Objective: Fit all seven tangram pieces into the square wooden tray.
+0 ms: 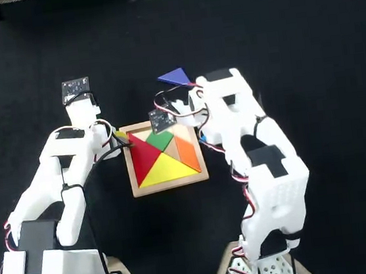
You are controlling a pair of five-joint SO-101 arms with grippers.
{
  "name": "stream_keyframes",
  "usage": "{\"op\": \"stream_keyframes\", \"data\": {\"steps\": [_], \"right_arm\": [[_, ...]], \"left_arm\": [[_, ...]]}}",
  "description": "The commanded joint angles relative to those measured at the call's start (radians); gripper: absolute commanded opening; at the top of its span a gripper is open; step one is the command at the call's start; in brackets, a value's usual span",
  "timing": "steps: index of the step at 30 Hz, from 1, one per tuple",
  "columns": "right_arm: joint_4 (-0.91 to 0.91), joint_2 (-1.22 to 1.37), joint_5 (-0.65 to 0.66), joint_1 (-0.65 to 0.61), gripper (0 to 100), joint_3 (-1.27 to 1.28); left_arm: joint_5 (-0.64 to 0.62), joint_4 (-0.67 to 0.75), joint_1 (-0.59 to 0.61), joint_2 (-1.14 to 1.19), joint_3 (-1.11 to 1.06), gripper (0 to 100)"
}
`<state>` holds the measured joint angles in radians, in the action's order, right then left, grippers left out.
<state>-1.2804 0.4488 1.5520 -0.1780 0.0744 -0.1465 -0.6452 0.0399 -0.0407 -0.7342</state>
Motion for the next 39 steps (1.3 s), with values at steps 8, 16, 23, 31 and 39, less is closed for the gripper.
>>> {"op": "stream_keyframes", "data": {"steps": [8,16,23,31,39], "right_arm": [[-0.127,-0.036,-0.032,0.035,22.7,-0.119],[-0.238,-0.269,-0.028,0.038,22.7,-0.008],[-0.015,-0.340,-0.032,0.038,22.7,0.231],[0.187,-0.340,-0.092,0.031,22.7,0.314],[0.201,-0.332,-0.092,0.032,22.7,0.317]], "left_arm": [[-0.009,-0.003,0.002,-0.003,0.064,29],[-0.009,-0.003,0.002,-0.003,0.064,29],[-0.009,-0.003,0.002,-0.002,0.062,29],[-0.009,-0.003,0.002,-0.002,0.064,29],[-0.009,-0.003,0.002,-0.002,0.064,29]]}}
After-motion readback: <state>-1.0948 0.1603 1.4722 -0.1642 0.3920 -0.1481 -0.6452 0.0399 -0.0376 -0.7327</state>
